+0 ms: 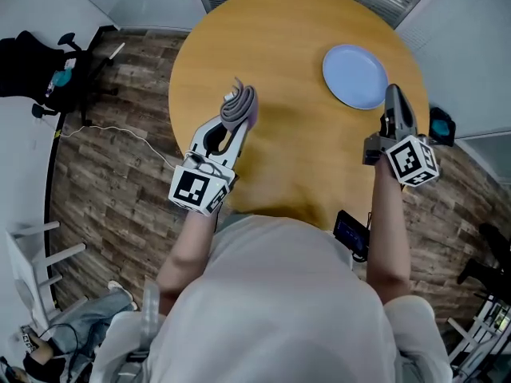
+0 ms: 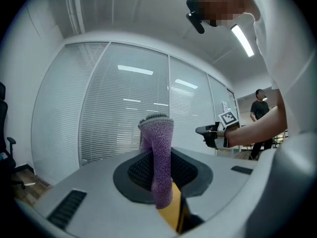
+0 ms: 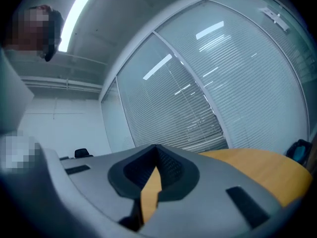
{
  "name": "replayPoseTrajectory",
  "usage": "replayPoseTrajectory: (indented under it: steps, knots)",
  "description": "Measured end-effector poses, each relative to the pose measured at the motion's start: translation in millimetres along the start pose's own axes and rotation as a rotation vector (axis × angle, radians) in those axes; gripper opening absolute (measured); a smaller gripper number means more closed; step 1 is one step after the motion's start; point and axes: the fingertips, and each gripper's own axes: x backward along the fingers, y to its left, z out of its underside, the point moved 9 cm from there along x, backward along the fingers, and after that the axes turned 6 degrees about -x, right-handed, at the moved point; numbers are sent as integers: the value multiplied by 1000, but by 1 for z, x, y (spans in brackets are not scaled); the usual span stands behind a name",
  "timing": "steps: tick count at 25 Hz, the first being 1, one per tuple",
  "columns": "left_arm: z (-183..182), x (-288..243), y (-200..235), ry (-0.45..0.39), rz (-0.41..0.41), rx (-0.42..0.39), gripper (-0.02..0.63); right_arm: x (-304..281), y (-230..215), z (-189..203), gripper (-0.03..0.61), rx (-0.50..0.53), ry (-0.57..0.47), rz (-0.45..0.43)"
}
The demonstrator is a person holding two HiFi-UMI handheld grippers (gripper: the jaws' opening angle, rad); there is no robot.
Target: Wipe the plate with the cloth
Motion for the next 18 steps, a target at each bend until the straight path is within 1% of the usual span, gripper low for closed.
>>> replayPoseTrajectory:
  steps: [5, 10, 14, 18]
  knots:
    - [-15, -1, 3, -14, 16, -55, 69, 12, 18, -18, 20, 54, -47, -27]
    - [-30, 6, 6, -35, 10, -71, 69, 26, 35, -31, 20, 106, -75, -50]
    - [-40, 10, 4, -47, 14, -84, 69, 34, 48, -39, 20, 128, -96, -67]
    - [-46, 9, 17, -53, 12, -92, 69, 28, 61, -42, 20, 152, -113, -78]
